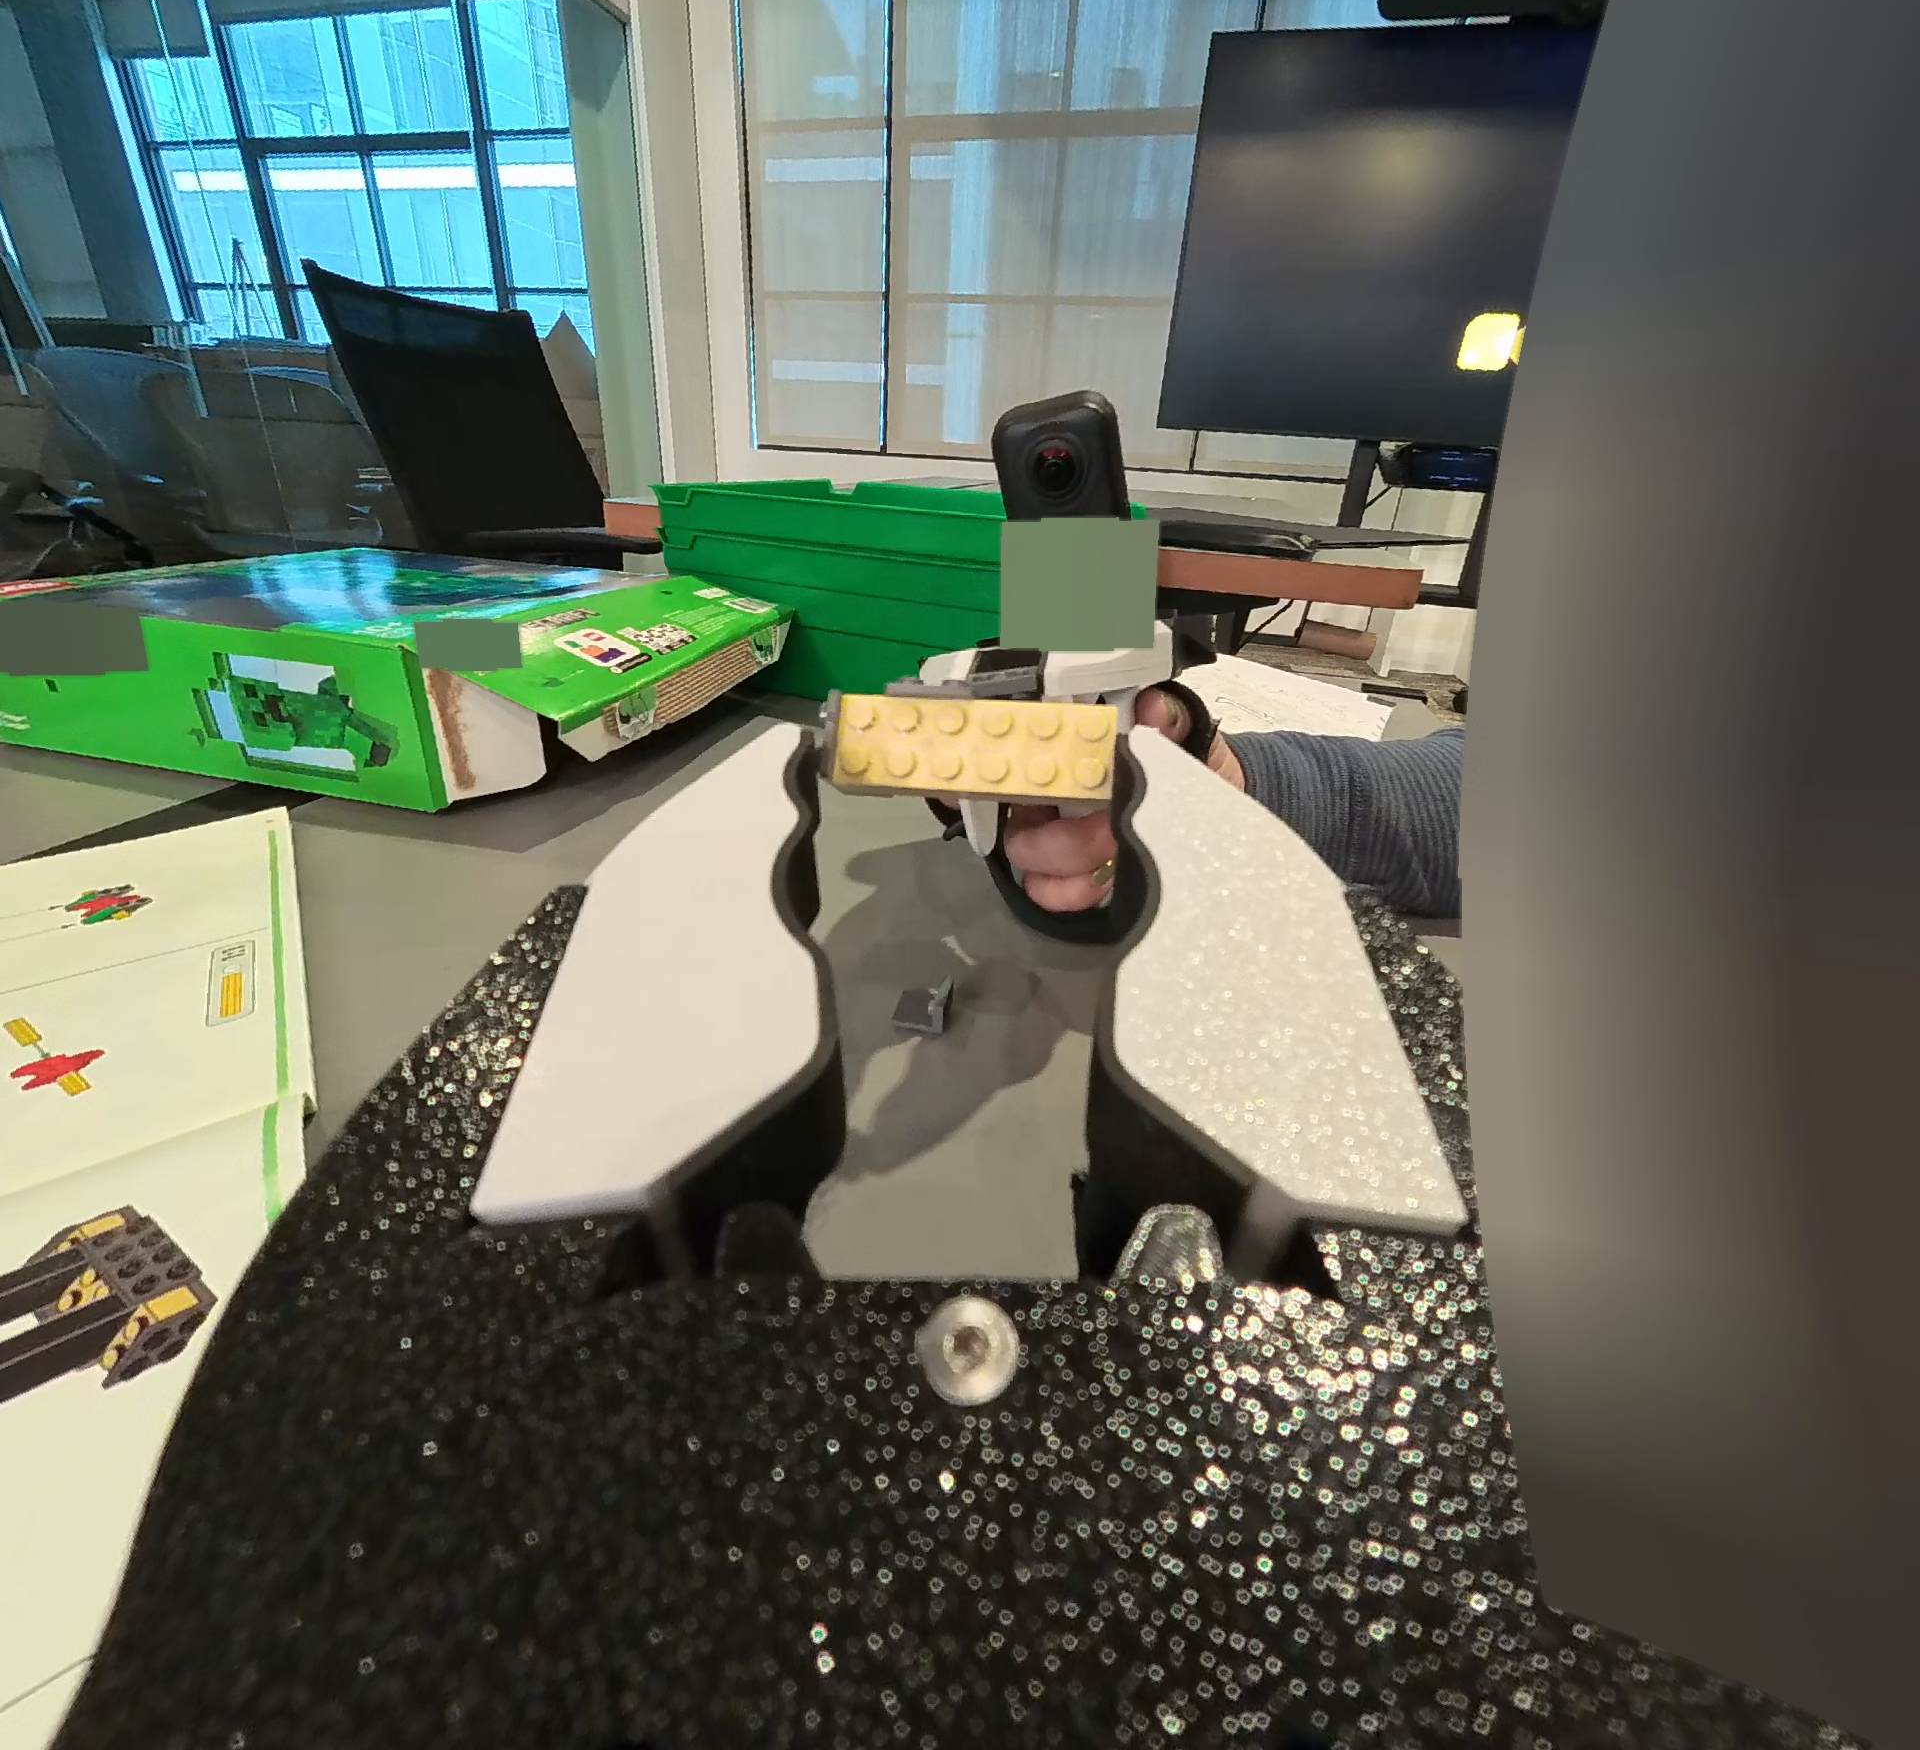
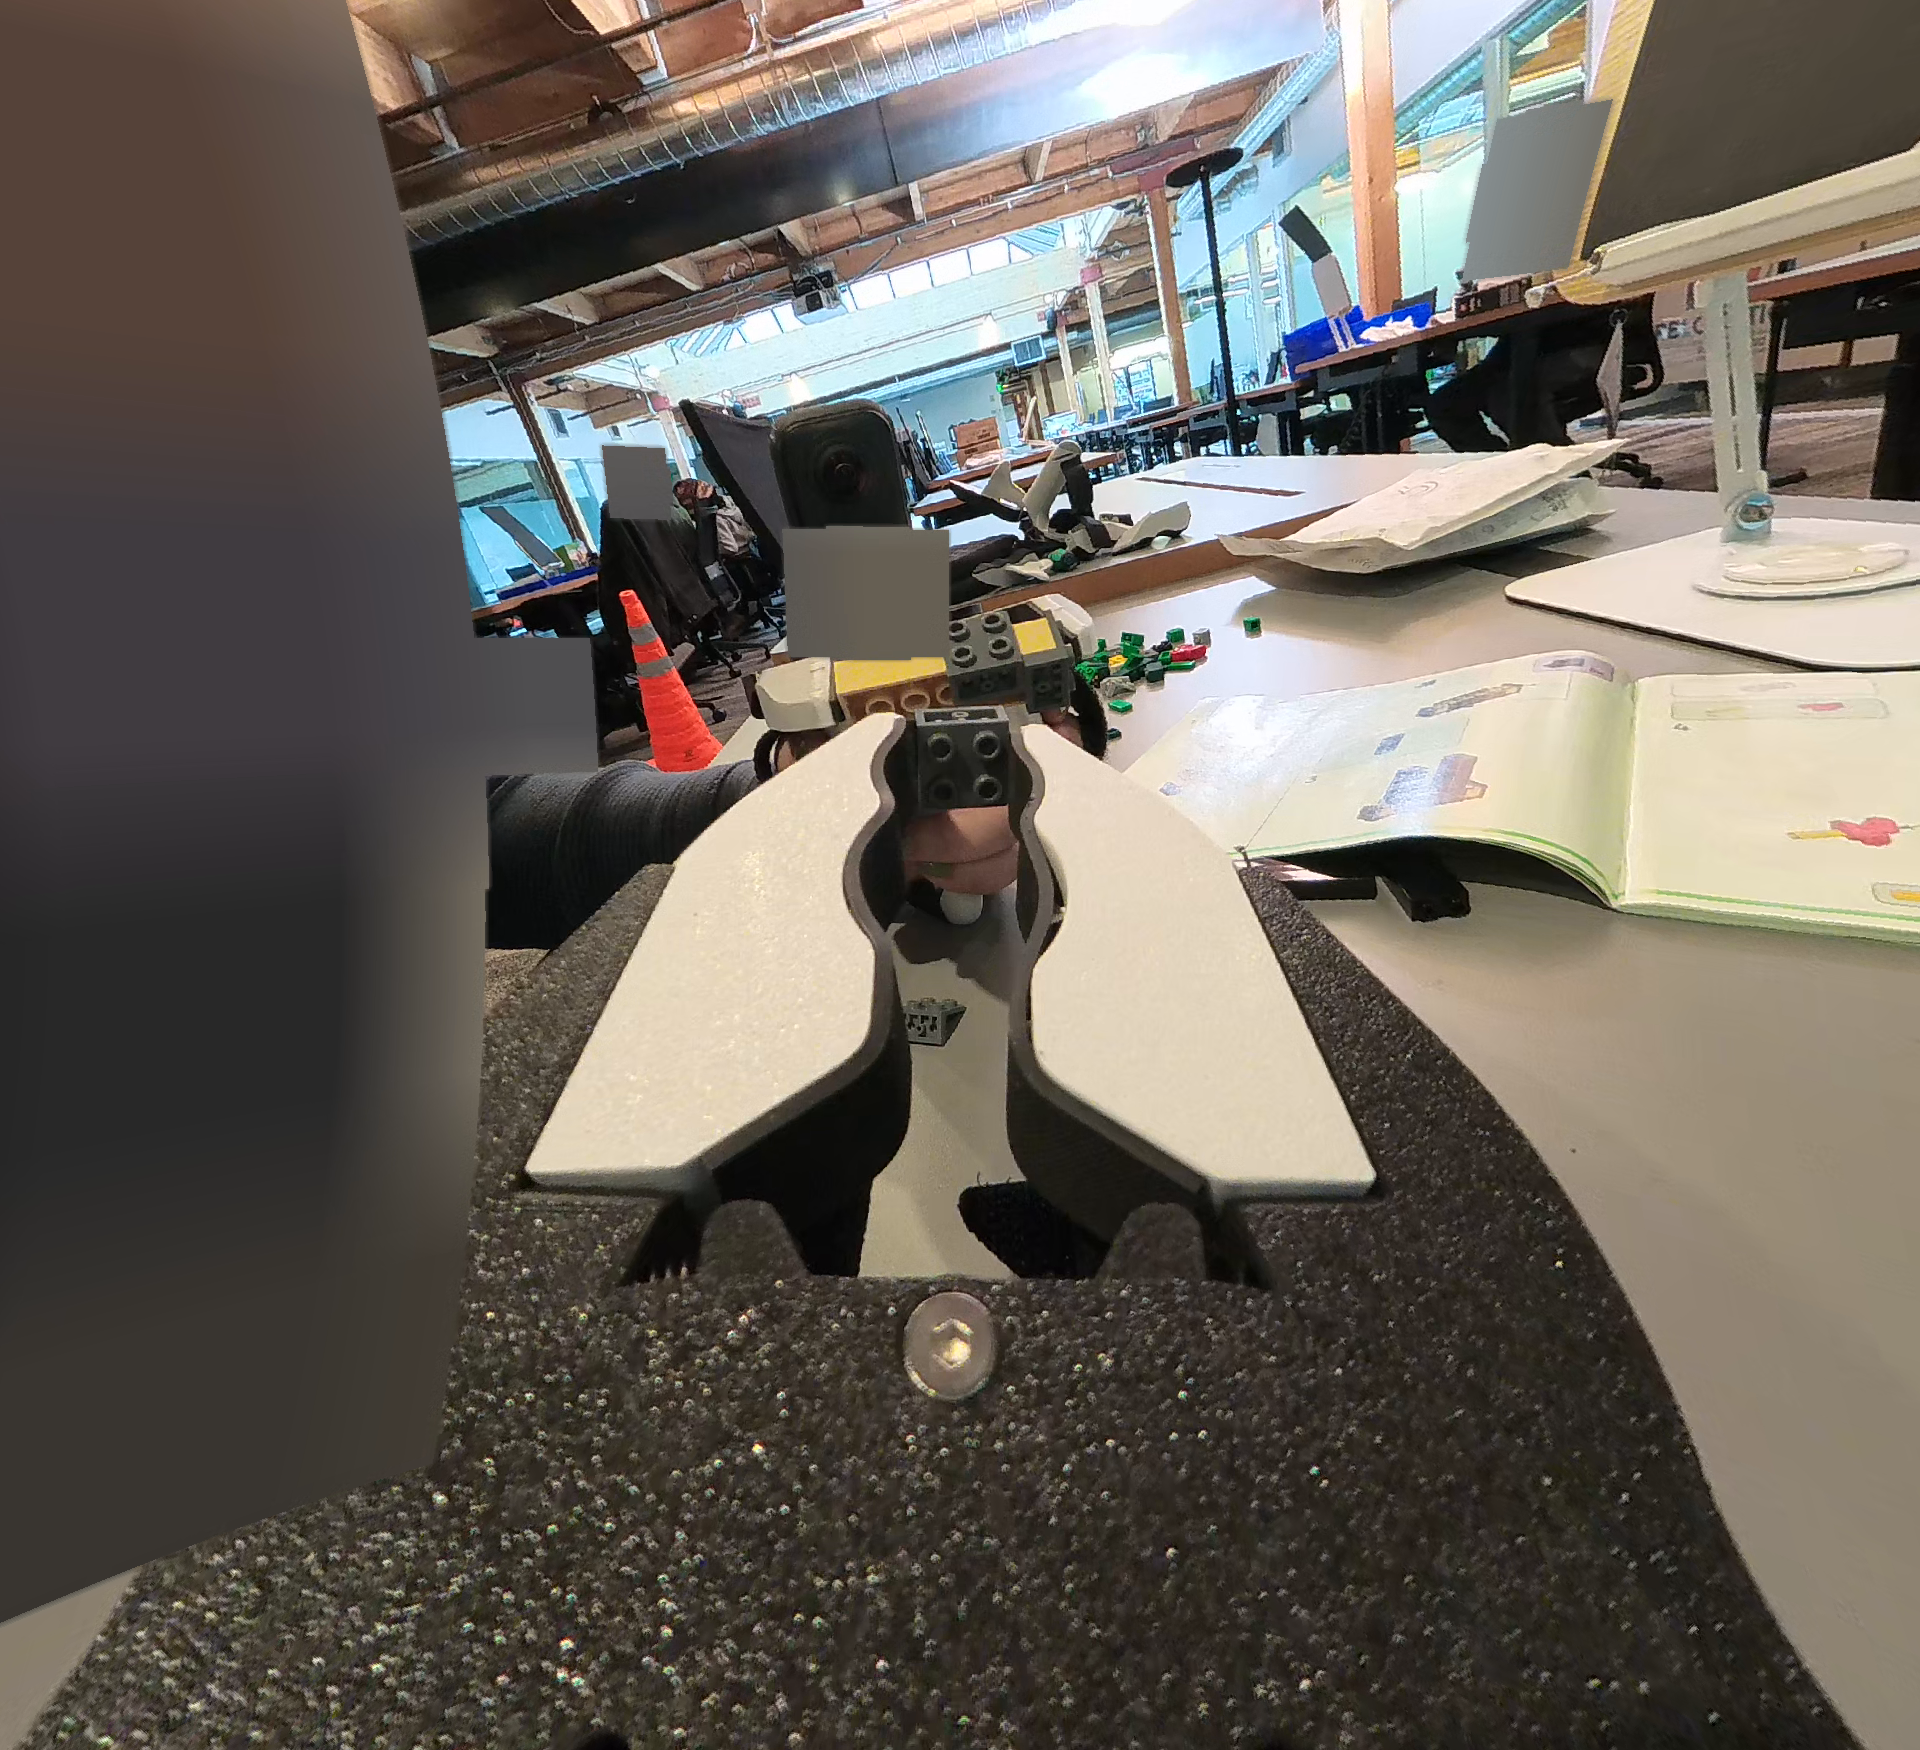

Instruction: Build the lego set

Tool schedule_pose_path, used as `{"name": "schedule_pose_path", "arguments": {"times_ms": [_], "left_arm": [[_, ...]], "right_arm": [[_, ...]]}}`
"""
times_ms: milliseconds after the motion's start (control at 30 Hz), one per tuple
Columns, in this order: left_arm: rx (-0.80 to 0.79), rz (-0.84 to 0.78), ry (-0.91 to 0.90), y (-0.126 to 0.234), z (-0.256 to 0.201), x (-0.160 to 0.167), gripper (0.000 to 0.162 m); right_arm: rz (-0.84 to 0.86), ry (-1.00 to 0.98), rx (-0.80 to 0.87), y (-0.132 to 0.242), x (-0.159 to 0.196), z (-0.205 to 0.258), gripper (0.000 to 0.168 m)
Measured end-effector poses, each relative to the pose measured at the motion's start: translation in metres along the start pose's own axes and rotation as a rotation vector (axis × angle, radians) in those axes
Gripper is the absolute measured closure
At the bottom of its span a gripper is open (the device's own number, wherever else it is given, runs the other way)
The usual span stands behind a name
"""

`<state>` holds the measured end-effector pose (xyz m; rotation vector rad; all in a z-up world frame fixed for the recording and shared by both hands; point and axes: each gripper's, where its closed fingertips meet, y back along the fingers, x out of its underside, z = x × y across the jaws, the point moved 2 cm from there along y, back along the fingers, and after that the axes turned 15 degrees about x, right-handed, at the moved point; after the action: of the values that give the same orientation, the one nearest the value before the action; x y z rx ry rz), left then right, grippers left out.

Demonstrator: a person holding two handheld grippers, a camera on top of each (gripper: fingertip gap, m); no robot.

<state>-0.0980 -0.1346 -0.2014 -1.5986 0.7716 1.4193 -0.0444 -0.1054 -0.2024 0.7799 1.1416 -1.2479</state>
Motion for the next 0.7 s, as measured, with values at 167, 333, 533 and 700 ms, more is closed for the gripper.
{"name": "schedule_pose_path", "arguments": {"times_ms": [167,333,533,700], "left_arm": [[-0.032,-0.005,-0.015,0.001,0.002,-0.001,0.108],[-0.154,0.047,-0.090,0.007,0.013,-0.002,0.108],[-0.249,0.035,-0.121,0.016,0.023,-0.005,0.108],[-0.284,0.034,-0.130,0.019,0.027,-0.006,0.108]], "right_arm": [[0.020,0.041,0.026,-0.002,0.003,-0.002,0.153],[0.164,0.160,0.114,-0.004,0.013,-0.005,0.153],[0.532,0.509,0.196,-0.004,0.045,-0.008,0.153],[0.818,0.788,0.034,-0.002,0.078,-0.006,0.152]]}}
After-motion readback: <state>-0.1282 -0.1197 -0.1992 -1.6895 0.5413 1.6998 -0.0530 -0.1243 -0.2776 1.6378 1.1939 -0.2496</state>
